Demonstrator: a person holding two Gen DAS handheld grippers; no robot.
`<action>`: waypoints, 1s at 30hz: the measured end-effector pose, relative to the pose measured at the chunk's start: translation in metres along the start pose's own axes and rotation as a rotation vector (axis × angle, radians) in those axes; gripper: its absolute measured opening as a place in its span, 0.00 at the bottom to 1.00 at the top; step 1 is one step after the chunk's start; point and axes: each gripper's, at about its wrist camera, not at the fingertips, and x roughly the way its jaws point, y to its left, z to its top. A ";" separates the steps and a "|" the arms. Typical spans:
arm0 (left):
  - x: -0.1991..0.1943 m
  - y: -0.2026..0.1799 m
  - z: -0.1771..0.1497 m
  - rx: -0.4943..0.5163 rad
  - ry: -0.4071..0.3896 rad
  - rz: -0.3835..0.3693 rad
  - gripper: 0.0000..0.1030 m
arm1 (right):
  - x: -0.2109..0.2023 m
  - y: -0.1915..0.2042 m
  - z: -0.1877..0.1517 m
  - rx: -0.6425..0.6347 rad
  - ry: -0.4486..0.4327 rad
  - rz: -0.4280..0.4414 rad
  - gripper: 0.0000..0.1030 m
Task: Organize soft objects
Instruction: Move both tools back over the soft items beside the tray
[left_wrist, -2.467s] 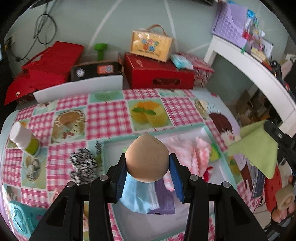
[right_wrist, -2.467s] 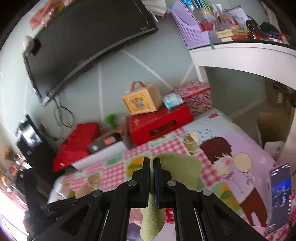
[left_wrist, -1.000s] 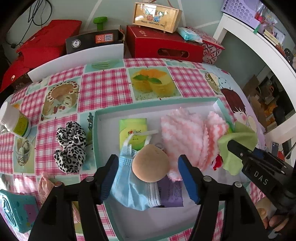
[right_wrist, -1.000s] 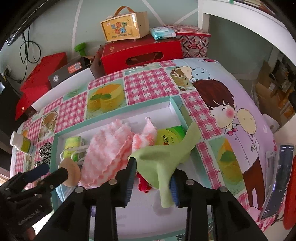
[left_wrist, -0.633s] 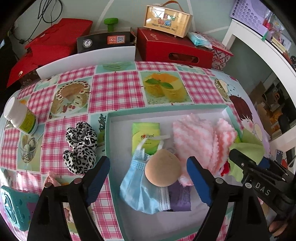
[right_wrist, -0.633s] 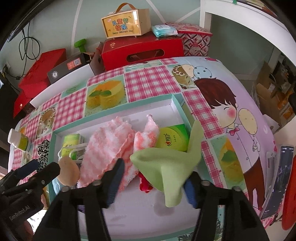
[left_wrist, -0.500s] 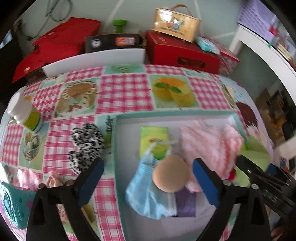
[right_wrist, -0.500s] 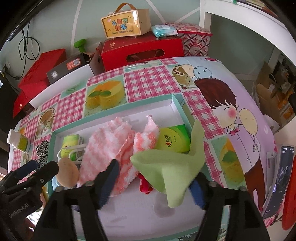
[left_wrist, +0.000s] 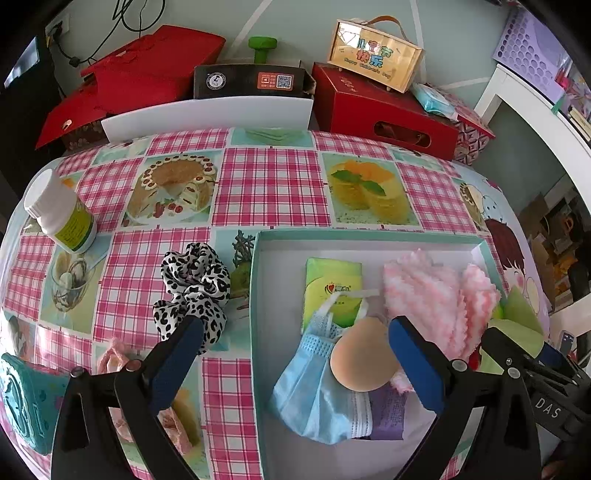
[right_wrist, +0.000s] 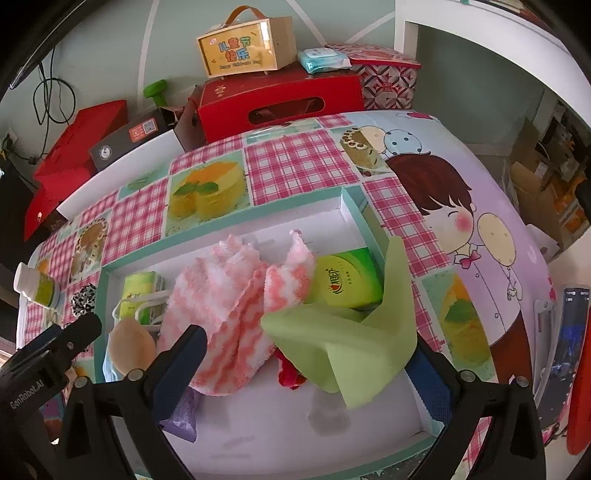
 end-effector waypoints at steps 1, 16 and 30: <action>0.000 0.000 0.000 0.002 -0.002 -0.001 0.97 | 0.000 0.000 0.000 -0.002 0.001 -0.001 1.00; -0.056 0.011 0.011 0.049 -0.110 -0.031 0.97 | -0.052 0.005 0.008 0.000 -0.140 0.024 1.00; -0.054 0.063 0.013 -0.067 -0.075 0.008 0.97 | -0.053 0.040 0.004 -0.069 -0.127 0.151 1.00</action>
